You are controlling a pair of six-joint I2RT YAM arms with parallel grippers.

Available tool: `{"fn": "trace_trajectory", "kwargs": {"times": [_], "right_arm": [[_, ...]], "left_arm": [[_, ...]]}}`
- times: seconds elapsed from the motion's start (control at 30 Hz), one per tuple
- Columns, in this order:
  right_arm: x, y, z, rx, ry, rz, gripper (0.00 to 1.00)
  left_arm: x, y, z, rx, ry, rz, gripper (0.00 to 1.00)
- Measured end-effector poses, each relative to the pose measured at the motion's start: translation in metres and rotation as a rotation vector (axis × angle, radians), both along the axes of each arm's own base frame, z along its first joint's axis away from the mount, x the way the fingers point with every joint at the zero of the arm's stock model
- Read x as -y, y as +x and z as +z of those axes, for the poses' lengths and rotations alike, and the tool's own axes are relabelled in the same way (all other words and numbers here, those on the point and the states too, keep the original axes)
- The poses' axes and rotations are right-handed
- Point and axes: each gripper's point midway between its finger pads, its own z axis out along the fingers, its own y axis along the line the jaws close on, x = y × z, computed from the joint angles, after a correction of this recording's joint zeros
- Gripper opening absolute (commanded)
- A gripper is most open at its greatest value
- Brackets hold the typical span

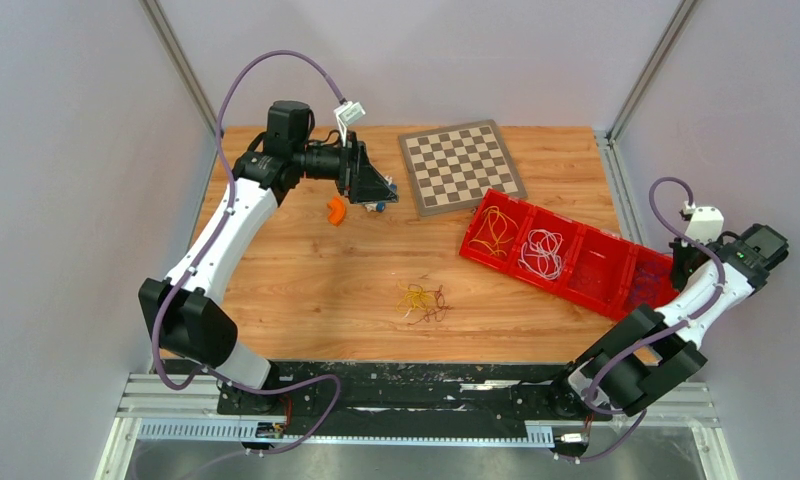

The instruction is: Untangle the cables

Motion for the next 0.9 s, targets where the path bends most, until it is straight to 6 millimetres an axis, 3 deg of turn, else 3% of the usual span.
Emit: {"fn": "trace_trajectory", "kwargs": {"times": [0.23,0.37,0.5,0.57,0.63,0.8,0.9], "right_arm": [[-0.001,0.036,-0.032,-0.043,-0.029,0.074,0.05],[0.004,0.037,-0.049,-0.101,-0.032,0.066,0.14],[0.010,0.027,-0.049,-0.146,-0.067,0.049,0.44],[0.007,0.021,-0.041,-0.153,-0.082,0.055,0.59],[0.000,0.015,-0.028,-0.154,-0.082,0.065,0.67],[-0.024,0.030,0.044,-0.042,-0.062,0.142,0.72],[-0.068,0.051,0.074,0.029,-0.018,0.267,0.73]], "left_arm": [[0.000,0.003,-0.007,-0.001,0.013,-0.001,1.00],[-0.003,0.007,-0.017,-0.012,0.035,0.006,1.00],[-0.010,0.011,-0.023,-0.025,0.054,0.027,1.00],[-0.013,0.014,-0.024,-0.023,0.059,0.040,1.00],[-0.016,0.016,-0.026,-0.024,0.064,0.049,1.00],[-0.021,0.017,-0.044,-0.045,0.087,0.060,1.00],[-0.024,0.012,-0.069,-0.098,0.115,0.066,1.00]]}}
